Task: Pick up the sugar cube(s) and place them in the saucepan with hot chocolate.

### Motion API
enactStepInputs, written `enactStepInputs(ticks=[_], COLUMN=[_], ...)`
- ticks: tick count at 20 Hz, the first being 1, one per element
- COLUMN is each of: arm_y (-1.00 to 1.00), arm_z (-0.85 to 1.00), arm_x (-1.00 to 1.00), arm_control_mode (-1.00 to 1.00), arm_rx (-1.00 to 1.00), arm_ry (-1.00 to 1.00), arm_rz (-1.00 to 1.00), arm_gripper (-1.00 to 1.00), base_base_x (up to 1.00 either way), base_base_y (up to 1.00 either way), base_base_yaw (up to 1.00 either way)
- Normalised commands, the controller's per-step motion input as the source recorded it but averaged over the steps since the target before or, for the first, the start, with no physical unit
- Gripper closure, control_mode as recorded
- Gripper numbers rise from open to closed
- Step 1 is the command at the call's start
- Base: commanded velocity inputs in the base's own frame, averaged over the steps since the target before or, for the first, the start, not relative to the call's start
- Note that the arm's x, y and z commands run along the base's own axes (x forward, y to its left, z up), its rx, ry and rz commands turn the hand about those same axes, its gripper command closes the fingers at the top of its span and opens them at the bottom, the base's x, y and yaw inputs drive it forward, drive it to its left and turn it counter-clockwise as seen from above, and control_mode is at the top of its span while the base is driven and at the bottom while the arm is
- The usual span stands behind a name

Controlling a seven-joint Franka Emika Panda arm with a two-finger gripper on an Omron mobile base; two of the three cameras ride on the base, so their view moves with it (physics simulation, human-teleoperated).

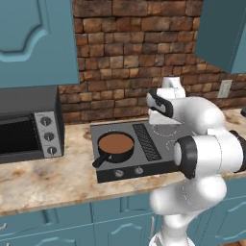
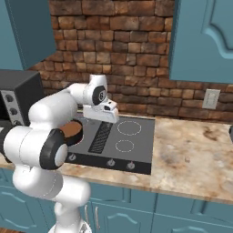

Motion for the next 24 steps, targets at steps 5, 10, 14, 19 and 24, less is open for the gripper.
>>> enactStepInputs(ticks=[5,10,14,19,24], arm_y=[-0.95,-0.83,-0.99,-0.91,-0.6], arm_z=[0.01,0.0,0.03,0.03,-0.02], arm_x=[-0.53,-0.69,-0.26,0.0,0.0], arm_control_mode=[-1.0,-1.0,-1.0,-1.0,-1.0], arm_rx=[0.0,0.0,0.02,0.0,0.02], arm_ry=[-0.12,-0.14,-0.04,0.0,0.08], arm_rz=[-0.33,-0.08,-0.03,0.0,0.0], arm_gripper=[-1.0,-1.0,-1.0,-1.0,-1.0], base_base_x=[0.0,0.0,0.0,0.0,0.0], base_base_y=[0.0,0.0,0.0,0.0,0.0], base_base_yaw=[0.0,0.0,0.0,0.0,0.0])
